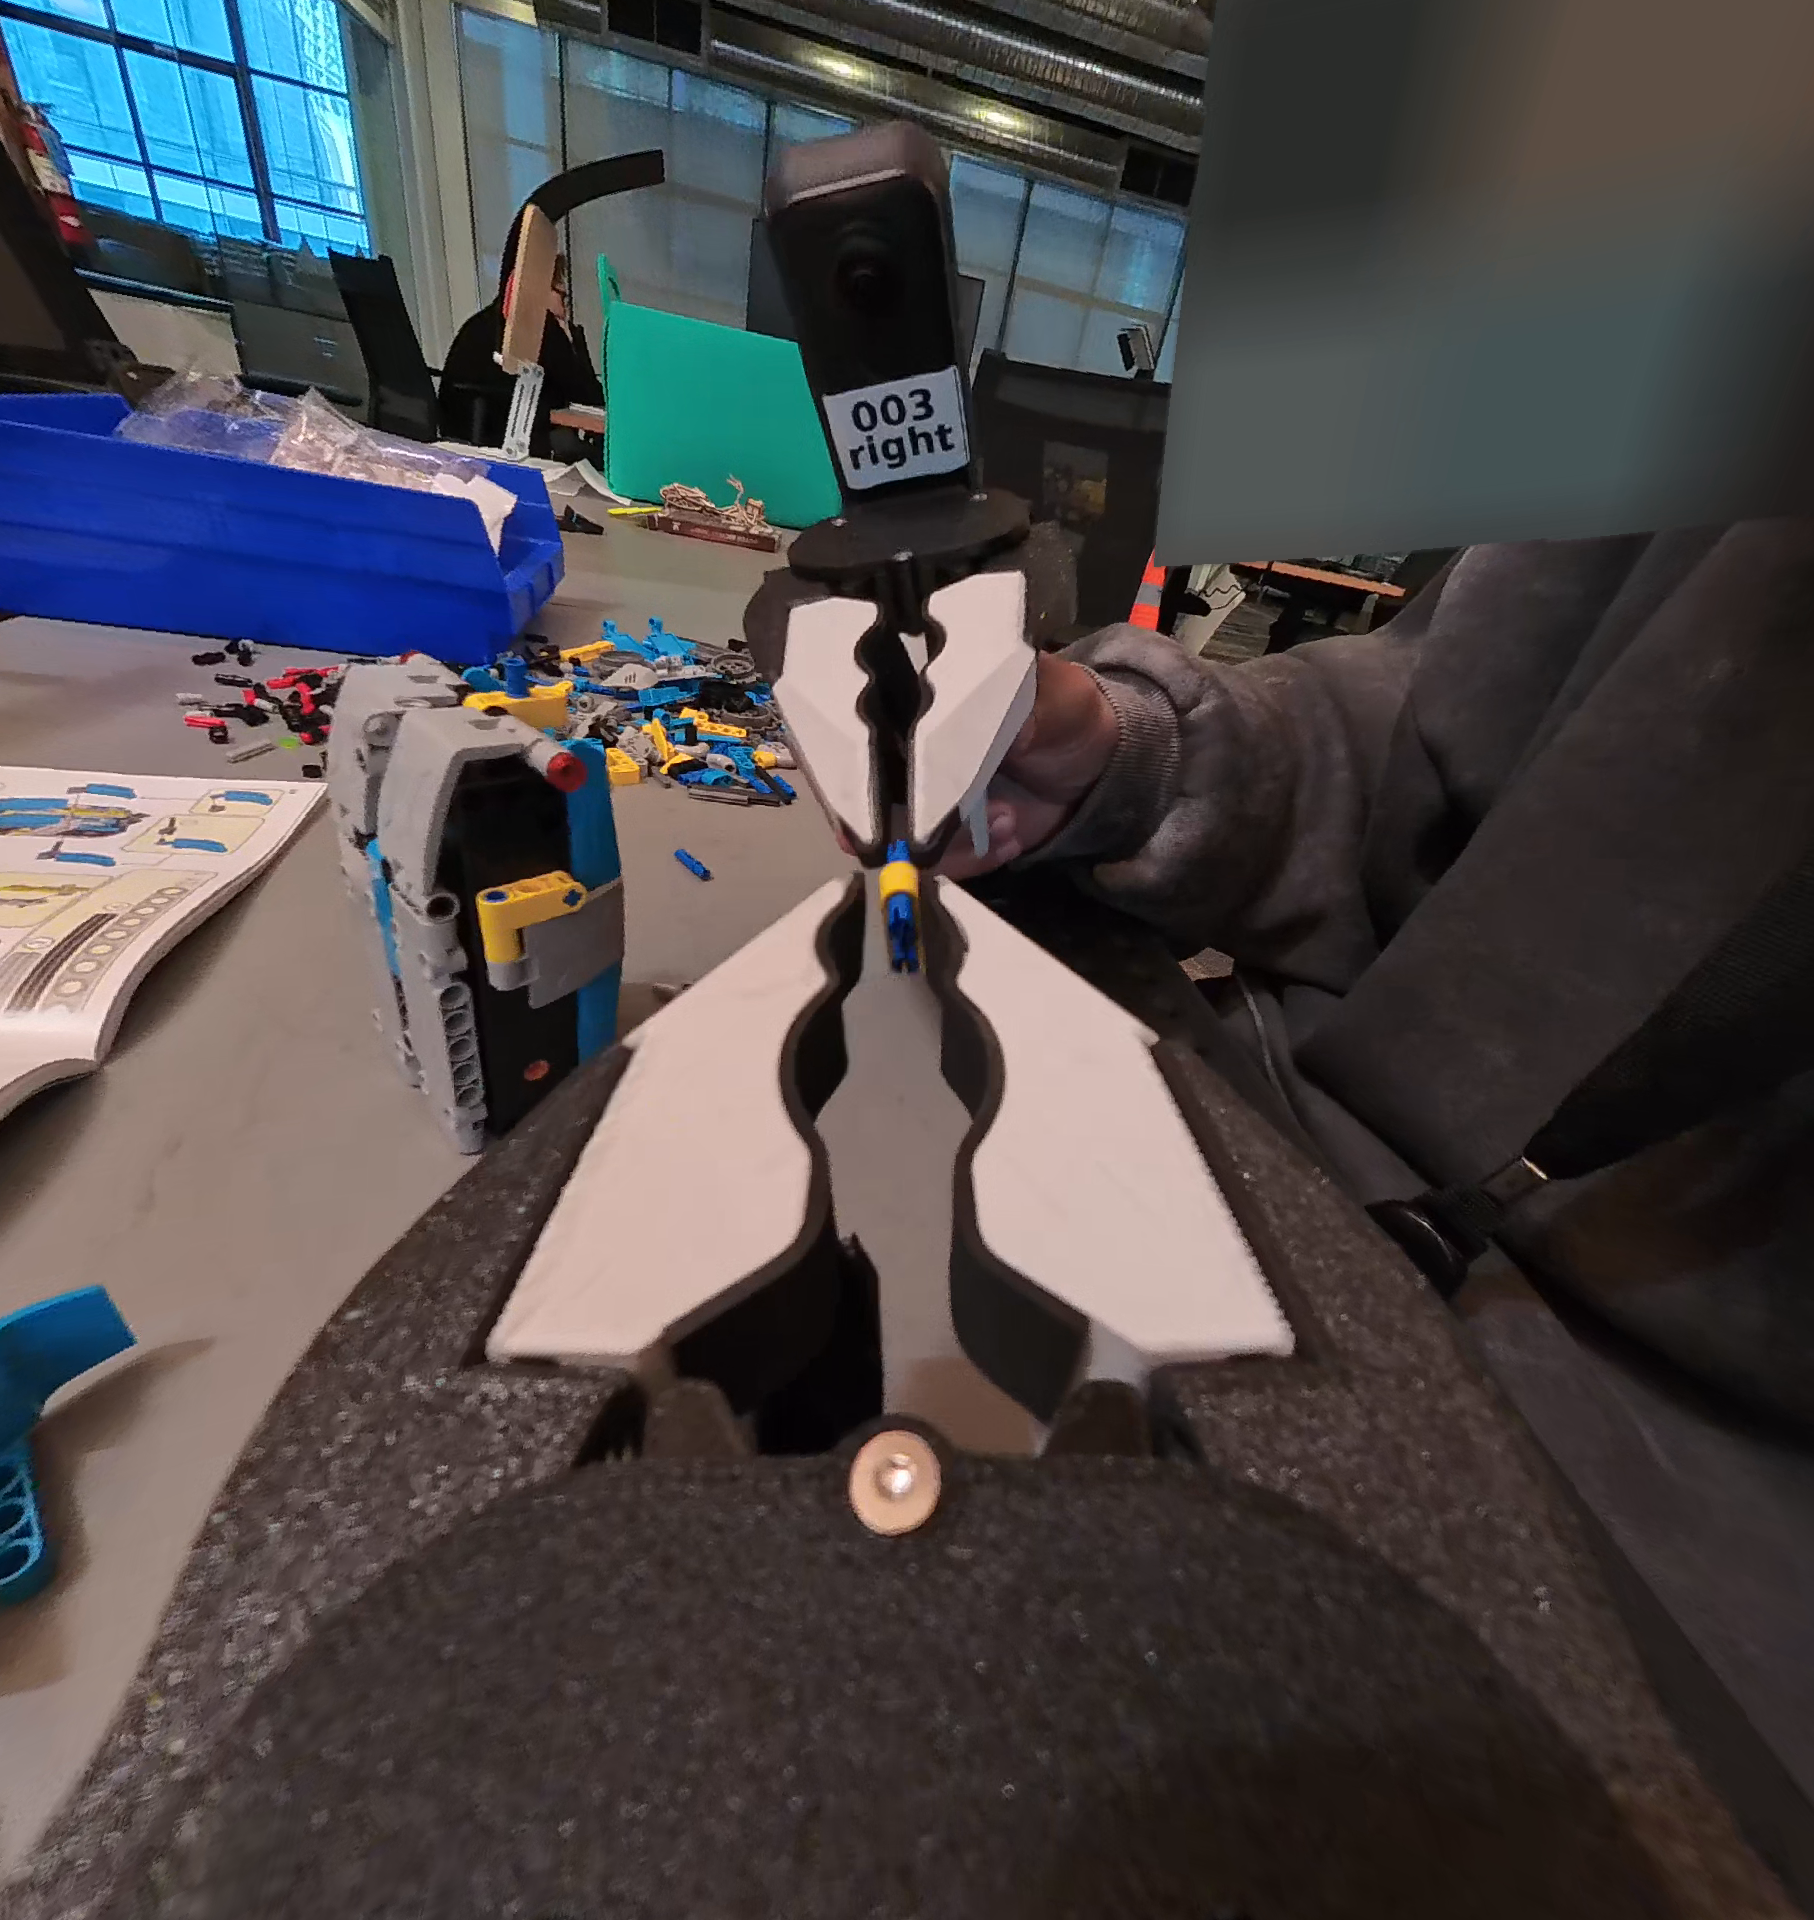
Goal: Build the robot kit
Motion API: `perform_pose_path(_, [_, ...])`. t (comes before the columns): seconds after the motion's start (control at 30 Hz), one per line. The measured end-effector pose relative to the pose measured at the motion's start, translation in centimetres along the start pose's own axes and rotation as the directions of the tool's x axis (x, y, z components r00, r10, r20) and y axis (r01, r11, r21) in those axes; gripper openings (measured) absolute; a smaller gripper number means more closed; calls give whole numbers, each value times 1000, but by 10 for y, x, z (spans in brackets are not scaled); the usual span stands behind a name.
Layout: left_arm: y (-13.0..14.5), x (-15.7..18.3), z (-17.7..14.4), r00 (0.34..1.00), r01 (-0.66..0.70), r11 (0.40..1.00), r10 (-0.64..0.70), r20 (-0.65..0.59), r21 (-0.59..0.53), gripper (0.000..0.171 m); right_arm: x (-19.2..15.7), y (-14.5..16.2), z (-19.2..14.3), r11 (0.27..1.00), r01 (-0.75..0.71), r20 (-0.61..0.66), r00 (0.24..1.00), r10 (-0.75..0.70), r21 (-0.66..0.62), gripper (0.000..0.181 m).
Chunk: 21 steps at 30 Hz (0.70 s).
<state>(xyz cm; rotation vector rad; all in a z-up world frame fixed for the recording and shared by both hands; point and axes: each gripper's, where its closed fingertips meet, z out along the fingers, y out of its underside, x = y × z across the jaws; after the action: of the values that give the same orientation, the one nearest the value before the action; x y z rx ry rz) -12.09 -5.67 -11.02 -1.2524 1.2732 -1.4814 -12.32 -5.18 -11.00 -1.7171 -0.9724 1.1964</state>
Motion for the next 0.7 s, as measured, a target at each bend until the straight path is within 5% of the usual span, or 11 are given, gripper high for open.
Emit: perform_pose_path(0.7, [7, 1, 0, 1000, -18, 999, 18, 9, -42, 5, 0, 8, 3, 999, -21, 3, 1000, 22, -36, 3])
